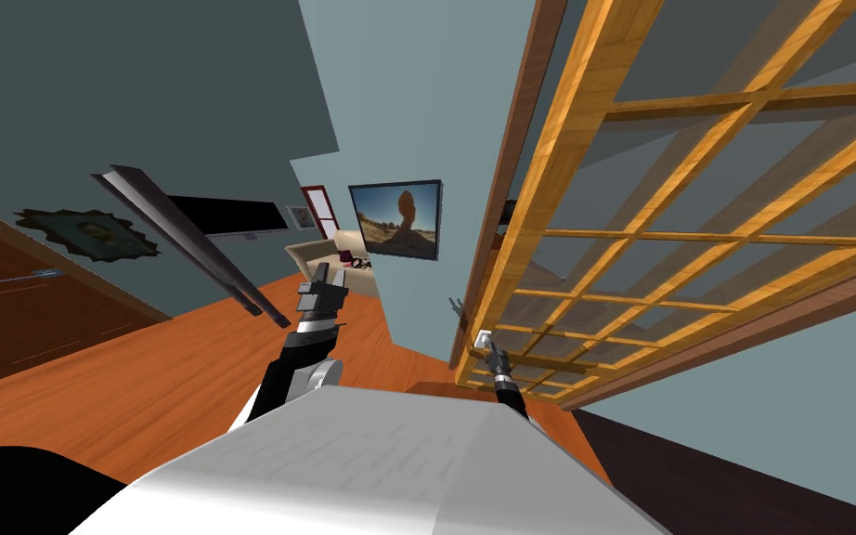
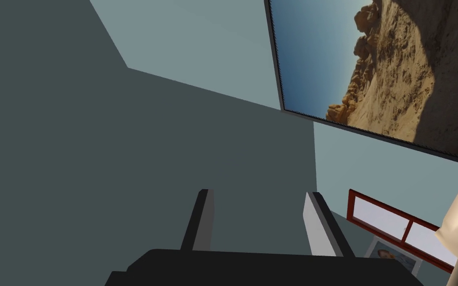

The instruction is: Pull the door open

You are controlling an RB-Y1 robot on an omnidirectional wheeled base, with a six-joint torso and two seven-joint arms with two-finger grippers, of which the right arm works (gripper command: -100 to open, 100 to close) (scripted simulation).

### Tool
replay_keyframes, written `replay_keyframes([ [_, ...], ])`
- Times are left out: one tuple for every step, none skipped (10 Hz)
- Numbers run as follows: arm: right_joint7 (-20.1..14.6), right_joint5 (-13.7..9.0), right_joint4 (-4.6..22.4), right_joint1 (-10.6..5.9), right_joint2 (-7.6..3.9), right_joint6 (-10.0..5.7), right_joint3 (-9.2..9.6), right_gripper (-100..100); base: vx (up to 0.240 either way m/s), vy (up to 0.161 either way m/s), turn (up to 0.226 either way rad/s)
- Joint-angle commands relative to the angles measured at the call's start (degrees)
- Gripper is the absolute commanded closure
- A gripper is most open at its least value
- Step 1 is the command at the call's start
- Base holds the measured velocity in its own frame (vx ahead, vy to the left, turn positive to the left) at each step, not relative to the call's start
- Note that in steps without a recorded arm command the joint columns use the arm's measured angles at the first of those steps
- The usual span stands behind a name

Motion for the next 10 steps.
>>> replay_keyframes([
  [-2.9,-1.0,-0.2,-1.24,1.08,-1.14,2.01,100,-0.08,-0.028,0.141],
  [-4.3,-1.8,0.7,-0.56,-0.35,-0.05,0.85,-100,-0.055,-0.058,0.008],
  [-5.6,-2.2,0.5,-0.52,-0.3,0.0,1.04,-100,-0.041,-0.04,-0.032],
  [-7.1,-2.7,0.4,-0.47,-0.24,0.05,1.26,-100,-0.059,-0.019,0.012],
  [-8.9,-3.3,0.2,-0.42,-0.17,0.11,1.52,-100,-0.054,-0.019,0.003],
  [-9.0,-3.3,0.2,-0.42,-0.17,0.11,1.52,-100,-0.033,-0.006,0.035],
  [-11.0,-3.9,0.0,-0.36,-0.1,0.18,1.79,-100,-0.039,-0.003,0.048],
  [-11.0,-3.9,0.0,-0.36,-0.1,0.18,1.79,-100,-0.026,-0.005,0.022],
  [-12.9,-4.6,-0.2,-0.3,-0.01,0.25,2.11,-100,-0.038,-0.003,0.039],
  [-13.3,-4.6,-0.2,-0.3,-0.01,0.25,2.11,-100,-0.041,0.0,-0.014],
])
